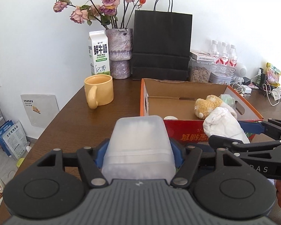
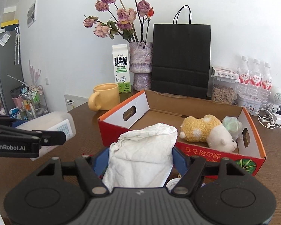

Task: Organize objects
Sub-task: 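Carry plastic box and white bag into the cardboard box, then open both tools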

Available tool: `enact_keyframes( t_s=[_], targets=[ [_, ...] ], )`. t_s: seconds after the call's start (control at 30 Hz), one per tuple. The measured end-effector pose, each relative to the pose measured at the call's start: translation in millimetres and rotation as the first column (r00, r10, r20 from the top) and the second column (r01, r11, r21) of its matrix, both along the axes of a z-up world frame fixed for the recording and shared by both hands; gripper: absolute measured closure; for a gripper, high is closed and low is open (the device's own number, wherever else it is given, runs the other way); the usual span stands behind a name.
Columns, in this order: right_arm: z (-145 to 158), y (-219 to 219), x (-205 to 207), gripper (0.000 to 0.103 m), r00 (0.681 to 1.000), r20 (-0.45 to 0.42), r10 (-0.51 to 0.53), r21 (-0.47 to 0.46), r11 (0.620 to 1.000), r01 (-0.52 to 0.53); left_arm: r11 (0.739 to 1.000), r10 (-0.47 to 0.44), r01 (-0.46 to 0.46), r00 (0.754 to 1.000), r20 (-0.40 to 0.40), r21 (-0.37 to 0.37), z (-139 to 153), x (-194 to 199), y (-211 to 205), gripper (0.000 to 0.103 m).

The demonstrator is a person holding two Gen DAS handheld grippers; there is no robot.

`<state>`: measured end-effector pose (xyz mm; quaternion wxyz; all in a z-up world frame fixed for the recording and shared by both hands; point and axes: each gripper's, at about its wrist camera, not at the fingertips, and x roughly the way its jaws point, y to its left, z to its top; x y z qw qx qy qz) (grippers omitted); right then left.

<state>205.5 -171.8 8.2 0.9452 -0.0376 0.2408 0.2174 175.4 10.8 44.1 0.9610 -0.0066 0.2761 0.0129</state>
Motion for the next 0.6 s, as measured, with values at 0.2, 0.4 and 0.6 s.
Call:
enact_keyframes(
  t_s=[0.2,0.4,0.6],
  targets=[
    [14,-12,16,0.032,0.999,0.041,-0.015,0.007,1.0,0.014,1.0,-0.011,0.012,1.0,0.027,-0.004,12,25,-17,0.035],
    [20,-21,46,0.032,0.998,0.066,-0.021,0.006,1.0,0.021,1.0,-0.015,0.016,0.999,0.045,-0.02,19,62,-33,0.035],
    [19,-23,82,0.031,0.996,0.089,-0.029,0.005,1.0,0.029,0.999,-0.021,0.023,0.998,0.065,-0.032,17,102,-45,0.035]
  ],
)
